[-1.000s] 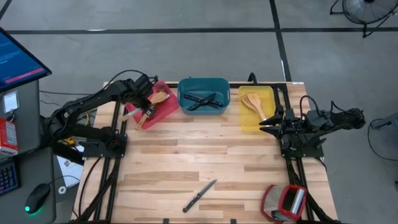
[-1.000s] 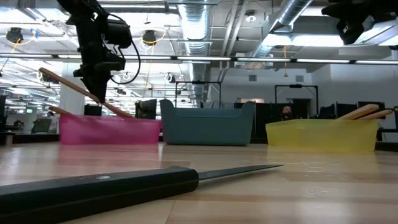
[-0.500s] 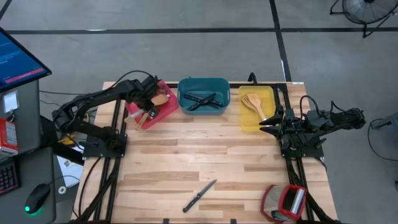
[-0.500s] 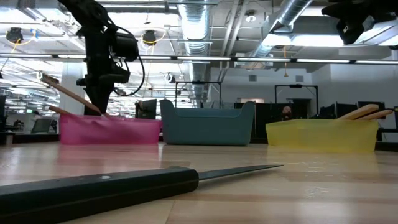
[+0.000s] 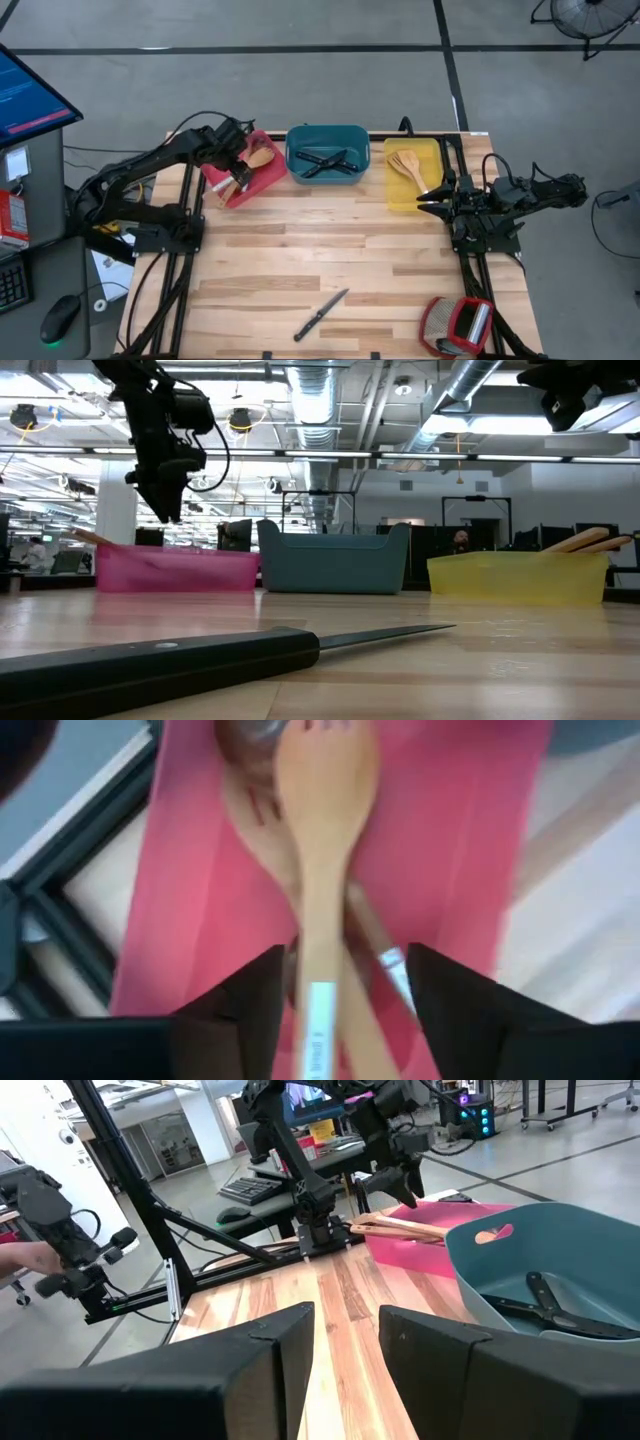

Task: Pick & Place Kitchen Items
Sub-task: Put the knife into the blue bin

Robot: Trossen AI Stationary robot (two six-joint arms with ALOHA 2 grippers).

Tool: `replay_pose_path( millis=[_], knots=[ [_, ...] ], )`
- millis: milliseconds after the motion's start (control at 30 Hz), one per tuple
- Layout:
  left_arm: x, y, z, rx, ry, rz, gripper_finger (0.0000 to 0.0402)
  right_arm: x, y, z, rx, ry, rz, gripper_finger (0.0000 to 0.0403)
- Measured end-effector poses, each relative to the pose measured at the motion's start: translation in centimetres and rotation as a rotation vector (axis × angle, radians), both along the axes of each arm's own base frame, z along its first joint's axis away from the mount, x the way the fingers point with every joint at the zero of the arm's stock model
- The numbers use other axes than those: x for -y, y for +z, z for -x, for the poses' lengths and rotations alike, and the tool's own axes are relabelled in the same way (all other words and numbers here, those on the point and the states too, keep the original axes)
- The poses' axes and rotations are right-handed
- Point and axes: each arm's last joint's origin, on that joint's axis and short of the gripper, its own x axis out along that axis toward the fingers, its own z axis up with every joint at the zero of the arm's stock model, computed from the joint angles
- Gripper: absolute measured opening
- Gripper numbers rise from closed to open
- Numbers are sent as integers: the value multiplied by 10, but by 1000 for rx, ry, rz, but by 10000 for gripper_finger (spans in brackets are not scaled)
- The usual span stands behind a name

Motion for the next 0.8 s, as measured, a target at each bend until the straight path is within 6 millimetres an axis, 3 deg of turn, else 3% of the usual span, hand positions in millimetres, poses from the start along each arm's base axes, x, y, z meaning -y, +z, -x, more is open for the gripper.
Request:
replay_pose_path(
  millis=[200,333,533,667,800],
  knots=[
    [23,27,-4,353,-139,87,231,0,0,0,0,0,0,126],
    [56,53,-15,604,-329,121,233,0,0,0,0,0,0,126],
    [115,80,-36,833,-646,99,227,0,0,0,0,0,0,126],
    [152,84,-54,883,-736,12,226,0,0,0,0,0,0,126],
    [185,66,-74,795,-704,-44,226,0,0,0,0,-1,-8,126]
  ],
)
